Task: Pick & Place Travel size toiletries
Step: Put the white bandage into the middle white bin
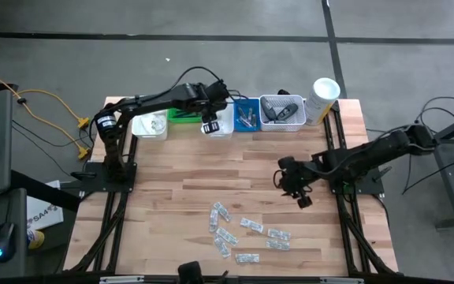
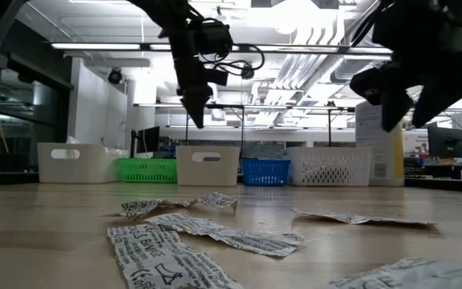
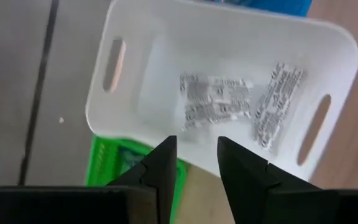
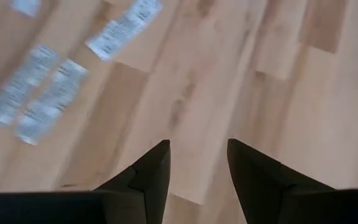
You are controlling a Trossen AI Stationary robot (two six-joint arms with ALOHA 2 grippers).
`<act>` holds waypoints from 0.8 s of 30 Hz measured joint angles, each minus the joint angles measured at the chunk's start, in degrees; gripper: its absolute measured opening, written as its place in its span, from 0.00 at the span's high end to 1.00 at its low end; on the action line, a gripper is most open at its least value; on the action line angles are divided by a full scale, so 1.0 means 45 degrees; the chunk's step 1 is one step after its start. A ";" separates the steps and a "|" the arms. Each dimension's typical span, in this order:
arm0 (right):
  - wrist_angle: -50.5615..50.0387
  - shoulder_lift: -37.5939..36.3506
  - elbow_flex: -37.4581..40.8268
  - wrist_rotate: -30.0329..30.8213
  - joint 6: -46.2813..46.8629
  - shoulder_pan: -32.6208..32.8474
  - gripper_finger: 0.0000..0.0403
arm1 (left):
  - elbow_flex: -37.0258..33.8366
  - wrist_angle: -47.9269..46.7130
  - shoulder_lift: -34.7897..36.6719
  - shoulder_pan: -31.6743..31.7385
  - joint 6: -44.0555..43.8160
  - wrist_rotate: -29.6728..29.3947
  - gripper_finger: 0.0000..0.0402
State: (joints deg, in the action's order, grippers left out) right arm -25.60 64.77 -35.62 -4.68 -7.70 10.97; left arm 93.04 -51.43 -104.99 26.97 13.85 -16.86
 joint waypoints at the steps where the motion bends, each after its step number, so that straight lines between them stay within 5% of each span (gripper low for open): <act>1: 0.0027 -0.0004 -0.0004 -0.0054 0.0440 0.0197 0.62 | -0.0001 -0.0239 0.0000 -0.0017 -0.0245 -0.0033 0.71; 11: 0.0910 0.0985 0.0003 0.0767 -0.1197 0.3624 0.62 | -0.1657 -0.0900 0.1032 -0.1618 -0.2370 -0.0473 0.71; 24: 0.0941 0.3041 -0.1142 0.0954 -0.1863 0.6014 0.62 | -0.4789 -0.0008 0.3931 -0.4425 -0.5384 -0.1711 0.71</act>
State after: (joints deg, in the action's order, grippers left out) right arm -21.36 78.46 -40.75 -0.39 -16.09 38.04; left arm 71.48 -51.46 -87.30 7.06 -10.38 -24.56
